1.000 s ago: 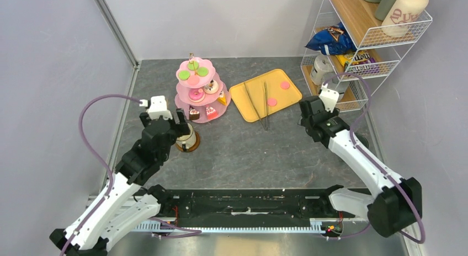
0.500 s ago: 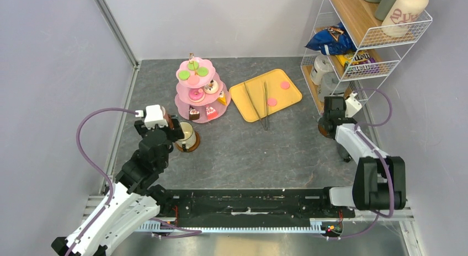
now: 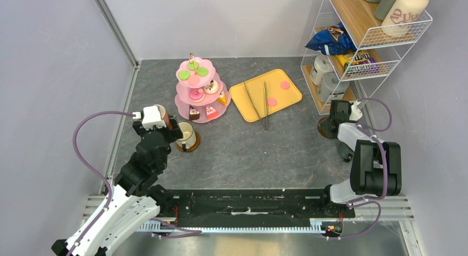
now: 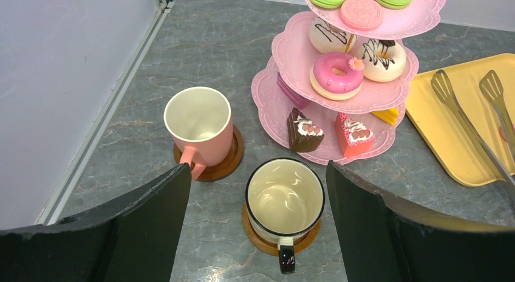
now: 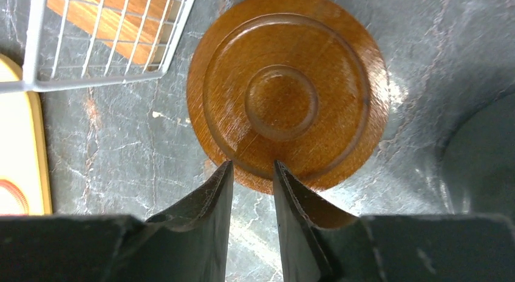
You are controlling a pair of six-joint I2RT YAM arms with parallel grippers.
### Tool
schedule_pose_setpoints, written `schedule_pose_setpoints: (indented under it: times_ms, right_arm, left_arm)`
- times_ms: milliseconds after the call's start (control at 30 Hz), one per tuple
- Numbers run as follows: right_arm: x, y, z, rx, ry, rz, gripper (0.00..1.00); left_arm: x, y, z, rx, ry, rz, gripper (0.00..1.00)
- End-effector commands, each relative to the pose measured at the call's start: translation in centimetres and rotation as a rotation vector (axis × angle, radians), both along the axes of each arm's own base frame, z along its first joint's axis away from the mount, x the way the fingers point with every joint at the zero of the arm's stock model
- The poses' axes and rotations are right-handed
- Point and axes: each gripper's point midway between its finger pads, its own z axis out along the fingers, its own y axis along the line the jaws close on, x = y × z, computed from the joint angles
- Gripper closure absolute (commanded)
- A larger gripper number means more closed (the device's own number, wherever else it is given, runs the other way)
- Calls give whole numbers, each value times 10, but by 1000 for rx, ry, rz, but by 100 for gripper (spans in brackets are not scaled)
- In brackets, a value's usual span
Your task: Serve the afternoon tea
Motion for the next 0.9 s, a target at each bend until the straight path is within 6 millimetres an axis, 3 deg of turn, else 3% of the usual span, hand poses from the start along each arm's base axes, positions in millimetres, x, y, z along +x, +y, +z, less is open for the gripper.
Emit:
schedule_pose_setpoints:
  times_ms: [0, 233, 400, 567, 667, 767, 867]
  right_arm:
    - [-5, 16, -6, 92, 31, 25, 63]
    - [-31, 55, -16, 259, 114, 79, 71]
    - [-57, 116, -9, 303, 158, 247, 71]
    - [-68, 175, 9, 301, 154, 442, 69]
    - [-64, 175, 30, 233, 136, 513, 65]
    - [-56, 145, 49, 54, 130, 507, 56]
    - [-58, 122, 54, -69, 175, 495, 43]
  left_arm:
    - [3, 3, 5, 10, -27, 18, 12]
    - [2, 4, 5, 10, -27, 22, 12]
    - [2, 3, 3, 14, -21, 19, 12]
    - [3, 3, 1, 18, -13, 19, 12]
    - [3, 3, -1, 23, -7, 19, 12]
    - [4, 3, -1, 24, -4, 19, 13]
    - [3, 3, -2, 26, -2, 22, 13]
